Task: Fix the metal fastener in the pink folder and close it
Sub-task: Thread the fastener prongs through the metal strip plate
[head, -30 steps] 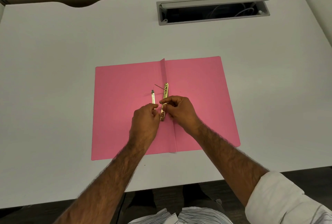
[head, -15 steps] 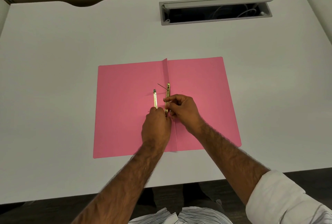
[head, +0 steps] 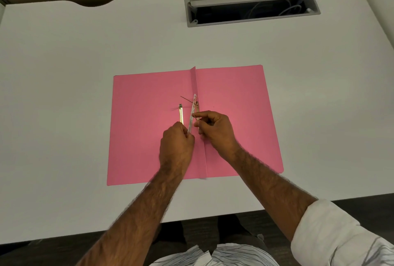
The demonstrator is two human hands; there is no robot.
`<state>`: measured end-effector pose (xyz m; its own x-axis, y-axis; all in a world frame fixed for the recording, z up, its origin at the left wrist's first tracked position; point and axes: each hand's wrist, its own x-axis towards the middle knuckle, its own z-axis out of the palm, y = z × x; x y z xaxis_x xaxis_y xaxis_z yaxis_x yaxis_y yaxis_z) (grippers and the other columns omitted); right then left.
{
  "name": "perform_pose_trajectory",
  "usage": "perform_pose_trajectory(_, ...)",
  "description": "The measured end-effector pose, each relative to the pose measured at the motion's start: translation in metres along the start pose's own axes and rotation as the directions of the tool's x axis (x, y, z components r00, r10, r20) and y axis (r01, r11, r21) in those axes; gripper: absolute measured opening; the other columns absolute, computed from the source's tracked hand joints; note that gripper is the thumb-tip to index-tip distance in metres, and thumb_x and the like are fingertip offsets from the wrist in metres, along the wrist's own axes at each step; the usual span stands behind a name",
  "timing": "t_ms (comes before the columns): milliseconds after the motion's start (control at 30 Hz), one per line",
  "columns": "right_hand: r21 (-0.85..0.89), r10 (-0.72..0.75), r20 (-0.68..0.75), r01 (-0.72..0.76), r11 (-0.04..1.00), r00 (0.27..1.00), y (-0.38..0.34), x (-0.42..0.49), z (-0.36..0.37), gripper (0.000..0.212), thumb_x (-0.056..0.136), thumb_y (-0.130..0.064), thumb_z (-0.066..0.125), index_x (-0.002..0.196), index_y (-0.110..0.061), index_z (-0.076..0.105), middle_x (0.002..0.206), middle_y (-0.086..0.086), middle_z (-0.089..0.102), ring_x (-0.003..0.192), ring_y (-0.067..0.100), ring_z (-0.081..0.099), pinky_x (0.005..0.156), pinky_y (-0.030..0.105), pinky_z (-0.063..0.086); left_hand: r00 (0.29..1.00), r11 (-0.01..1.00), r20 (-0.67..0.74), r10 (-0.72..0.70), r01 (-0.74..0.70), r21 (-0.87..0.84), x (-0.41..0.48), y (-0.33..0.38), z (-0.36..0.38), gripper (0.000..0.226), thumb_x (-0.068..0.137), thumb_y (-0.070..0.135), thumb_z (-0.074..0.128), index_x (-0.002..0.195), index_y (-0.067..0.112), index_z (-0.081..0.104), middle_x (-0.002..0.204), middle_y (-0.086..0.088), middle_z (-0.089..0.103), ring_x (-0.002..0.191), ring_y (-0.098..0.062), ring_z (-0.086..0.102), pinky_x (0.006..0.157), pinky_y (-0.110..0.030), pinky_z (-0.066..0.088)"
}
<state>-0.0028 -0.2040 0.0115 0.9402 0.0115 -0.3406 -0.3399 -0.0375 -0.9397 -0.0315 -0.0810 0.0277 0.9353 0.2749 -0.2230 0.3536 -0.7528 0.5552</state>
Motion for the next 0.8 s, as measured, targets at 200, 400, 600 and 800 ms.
perform_pose_trajectory(200,-0.211,-0.042,0.006,0.043,0.977,0.999,0.002,0.006,0.003,0.020,0.091,-0.004,0.064,0.106,-0.009,0.076,0.086,0.004,0.072,0.053,0.001,0.057,0.050,0.020,0.051,0.999,0.999,-0.039,0.002,-0.003,-0.037,0.004,-0.005,-0.008,0.004,0.087,0.014,0.067,0.088,0.010,0.067,0.078,-0.005,0.069,0.066,-0.020,0.062,0.064,-0.036,0.056)
perform_pose_trajectory(400,-0.438,-0.185,0.063,0.194,0.878,0.981,0.001,0.009,0.007,0.015,0.088,-0.010,0.071,0.101,-0.010,0.077,0.094,0.006,0.073,0.071,0.001,0.058,0.071,0.015,0.048,0.996,0.998,-0.083,0.028,-0.032,-0.054,0.006,-0.005,-0.015,0.006,0.088,0.015,0.067,0.090,0.010,0.068,0.079,-0.002,0.069,0.069,-0.019,0.063,0.064,-0.035,0.056)
perform_pose_trajectory(600,-0.549,-0.221,0.123,0.252,0.797,0.968,0.002,0.010,0.010,0.015,0.088,-0.010,0.069,0.100,-0.010,0.078,0.092,0.007,0.071,0.078,0.009,0.058,0.076,0.021,0.048,0.996,0.998,-0.084,0.021,-0.026,-0.060,0.005,-0.004,-0.015,0.006,0.088,0.016,0.066,0.089,0.011,0.067,0.079,-0.002,0.069,0.069,-0.020,0.063,0.064,-0.036,0.056)
perform_pose_trajectory(800,-0.552,-0.219,0.120,0.248,0.796,0.968,0.001,0.010,0.012,0.013,0.088,-0.010,0.068,0.096,-0.011,0.078,0.089,0.006,0.070,0.078,0.011,0.060,0.077,0.026,0.051,0.997,0.998,-0.066,0.039,-0.043,-0.048,0.004,-0.002,-0.015,0.006,0.089,0.017,0.064,0.088,0.011,0.065,0.078,-0.001,0.067,0.068,-0.019,0.061,0.062,-0.035,0.054)
